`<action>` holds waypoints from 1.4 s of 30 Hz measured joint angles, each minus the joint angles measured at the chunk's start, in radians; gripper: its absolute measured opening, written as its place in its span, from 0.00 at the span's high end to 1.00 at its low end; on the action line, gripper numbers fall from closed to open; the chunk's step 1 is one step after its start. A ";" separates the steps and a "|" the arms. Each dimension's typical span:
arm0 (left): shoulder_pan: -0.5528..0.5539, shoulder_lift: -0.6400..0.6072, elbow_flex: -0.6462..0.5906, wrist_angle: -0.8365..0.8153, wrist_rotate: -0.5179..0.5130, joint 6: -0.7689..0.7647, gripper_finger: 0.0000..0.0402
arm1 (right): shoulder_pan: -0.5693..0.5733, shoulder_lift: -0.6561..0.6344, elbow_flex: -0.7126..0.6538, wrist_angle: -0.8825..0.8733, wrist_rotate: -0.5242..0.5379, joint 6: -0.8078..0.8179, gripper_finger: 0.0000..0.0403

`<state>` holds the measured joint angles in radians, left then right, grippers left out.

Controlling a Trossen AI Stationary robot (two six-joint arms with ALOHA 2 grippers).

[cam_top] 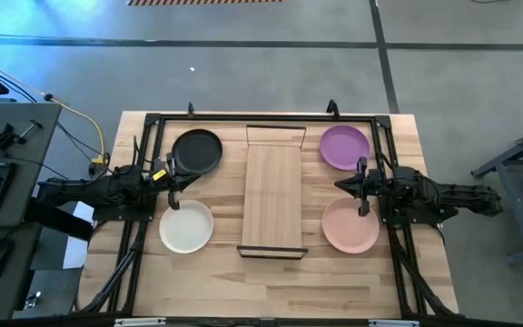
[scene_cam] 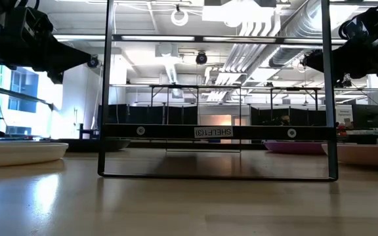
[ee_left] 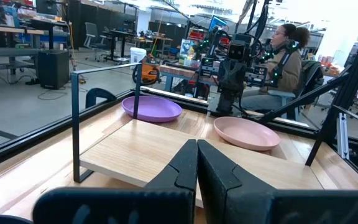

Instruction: Place and stack plates onto a shelf

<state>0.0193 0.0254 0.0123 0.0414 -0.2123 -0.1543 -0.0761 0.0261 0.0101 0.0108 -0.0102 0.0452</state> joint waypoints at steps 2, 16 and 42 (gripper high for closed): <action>0.000 0.000 0.000 0.000 0.000 0.000 1.00 | 0.000 0.000 0.000 0.000 0.000 0.000 1.00; 0.000 0.000 0.000 0.000 0.000 0.000 1.00 | 0.000 0.001 0.000 0.098 0.000 0.094 1.00; 0.000 0.000 0.000 0.000 0.000 0.000 1.00 | -0.082 0.307 0.295 0.589 0.566 0.385 1.00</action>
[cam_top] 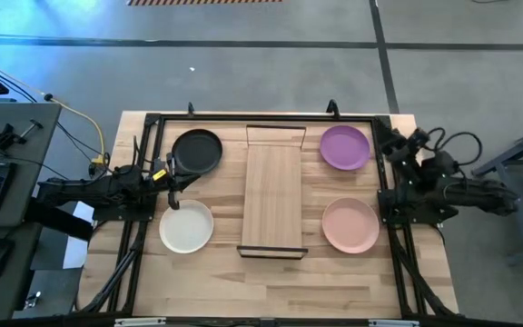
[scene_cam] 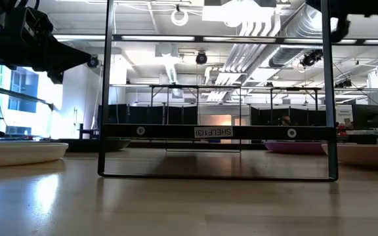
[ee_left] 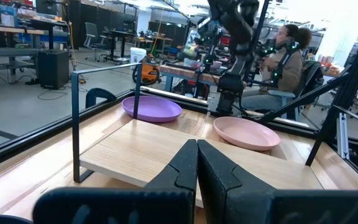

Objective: Place and stack plates onto a shelf
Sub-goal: Put the violet plate on the shelf

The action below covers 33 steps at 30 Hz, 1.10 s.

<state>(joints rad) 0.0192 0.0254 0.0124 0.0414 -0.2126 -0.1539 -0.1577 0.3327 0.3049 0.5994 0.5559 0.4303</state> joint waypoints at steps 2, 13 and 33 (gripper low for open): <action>0.000 0.000 0.000 0.000 0.000 0.000 1.00 | -0.023 0.076 0.079 -0.116 0.026 -0.003 1.00; 0.000 0.000 0.000 0.000 0.000 0.000 1.00 | -0.123 0.391 0.364 -0.638 0.084 0.025 1.00; 0.000 0.000 0.000 0.000 0.000 0.000 1.00 | -0.216 0.610 0.368 -1.392 -0.102 0.875 0.65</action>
<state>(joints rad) 0.0189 0.0254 0.0124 0.0414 -0.2123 -0.1540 -0.3737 0.9431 0.6727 -0.7926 0.4535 1.3051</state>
